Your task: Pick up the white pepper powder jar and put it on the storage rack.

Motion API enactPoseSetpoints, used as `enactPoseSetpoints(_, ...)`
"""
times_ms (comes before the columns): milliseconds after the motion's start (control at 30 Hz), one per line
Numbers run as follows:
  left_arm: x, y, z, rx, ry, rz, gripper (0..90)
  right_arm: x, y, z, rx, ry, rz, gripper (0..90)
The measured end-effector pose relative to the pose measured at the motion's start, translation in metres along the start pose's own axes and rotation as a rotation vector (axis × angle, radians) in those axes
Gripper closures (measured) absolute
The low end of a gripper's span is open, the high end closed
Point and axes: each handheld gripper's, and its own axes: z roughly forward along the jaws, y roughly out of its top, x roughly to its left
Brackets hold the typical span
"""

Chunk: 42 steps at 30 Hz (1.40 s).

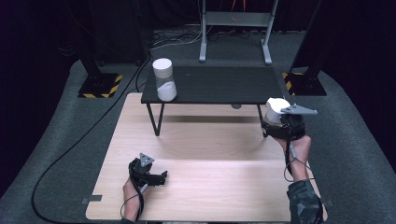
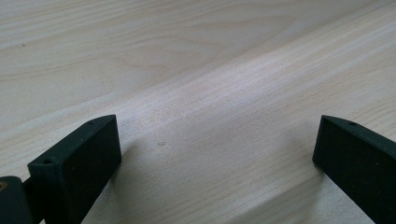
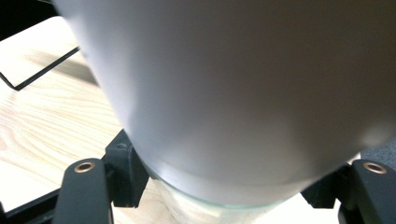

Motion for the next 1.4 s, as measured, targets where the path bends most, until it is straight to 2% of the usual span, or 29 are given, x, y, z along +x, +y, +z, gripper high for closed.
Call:
enactPoseSetpoints(933, 0.0, 0.0, 0.0, -0.002, 0.001, 0.0, 1.0, -0.007, 0.031, -0.01, 0.01, 0.02, -0.01, 30.4)
enactPoseSetpoints(1400, -0.001, -0.001, 0.0, -0.003, 0.001, 0.006, 1.3, -0.005, 0.046, -0.012, 0.013, 0.028, -0.016, 30.4)
